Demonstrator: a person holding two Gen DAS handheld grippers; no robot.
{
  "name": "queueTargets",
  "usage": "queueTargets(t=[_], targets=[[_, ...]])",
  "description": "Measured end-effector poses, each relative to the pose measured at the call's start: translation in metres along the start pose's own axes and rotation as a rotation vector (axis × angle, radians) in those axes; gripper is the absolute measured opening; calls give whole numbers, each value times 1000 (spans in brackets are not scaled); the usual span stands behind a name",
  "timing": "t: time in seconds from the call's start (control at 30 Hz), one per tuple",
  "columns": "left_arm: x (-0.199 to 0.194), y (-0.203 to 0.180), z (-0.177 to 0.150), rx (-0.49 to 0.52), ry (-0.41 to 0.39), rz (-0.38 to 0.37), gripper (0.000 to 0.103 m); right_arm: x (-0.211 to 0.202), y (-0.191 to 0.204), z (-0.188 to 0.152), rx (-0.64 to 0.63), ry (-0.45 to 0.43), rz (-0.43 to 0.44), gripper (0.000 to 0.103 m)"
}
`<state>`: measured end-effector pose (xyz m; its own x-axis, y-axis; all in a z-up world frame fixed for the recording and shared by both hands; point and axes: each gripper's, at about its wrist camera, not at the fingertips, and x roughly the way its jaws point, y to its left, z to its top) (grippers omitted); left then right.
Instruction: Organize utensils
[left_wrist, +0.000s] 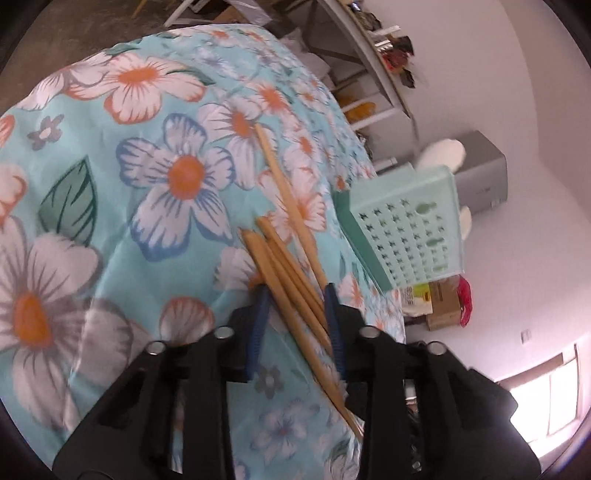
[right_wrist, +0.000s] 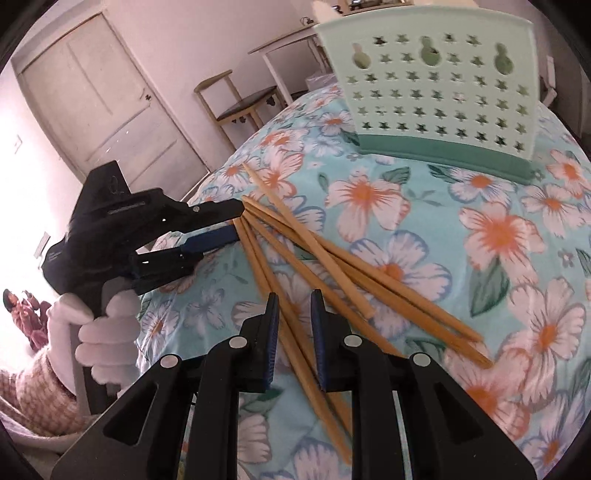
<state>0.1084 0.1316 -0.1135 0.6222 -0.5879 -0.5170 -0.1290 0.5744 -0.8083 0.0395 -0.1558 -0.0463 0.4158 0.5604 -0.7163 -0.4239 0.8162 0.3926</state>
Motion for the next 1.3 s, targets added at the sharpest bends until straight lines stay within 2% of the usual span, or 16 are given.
queueTargets(t=[0.03,0.07,0.4,0.7,0.87,1.17,1.3], targets=[[2,1,0,-5,-1,14,13,-2,-4,-1,9,-2,2,18],[3,3,0,-9,-3,22,13,-2,-6,-2,18,-3,6,18],[-17,9,-10,-11,-31,-27,11,-9,-12,-2,33,-24,21,18],[-41,22,-26,-42,-19,-19,13,-23,-15,-9,29,-24,21,21],[-37,23,-24,-65,0,-43,22,-34,-20,-13,40,-29,-6,39],[-25,24,-19,-118,30,-26,21,-62,-43,-24,112,-62,2,66],[-23,21,-19,-113,27,-3,21,-71,-58,-31,166,-75,8,72]])
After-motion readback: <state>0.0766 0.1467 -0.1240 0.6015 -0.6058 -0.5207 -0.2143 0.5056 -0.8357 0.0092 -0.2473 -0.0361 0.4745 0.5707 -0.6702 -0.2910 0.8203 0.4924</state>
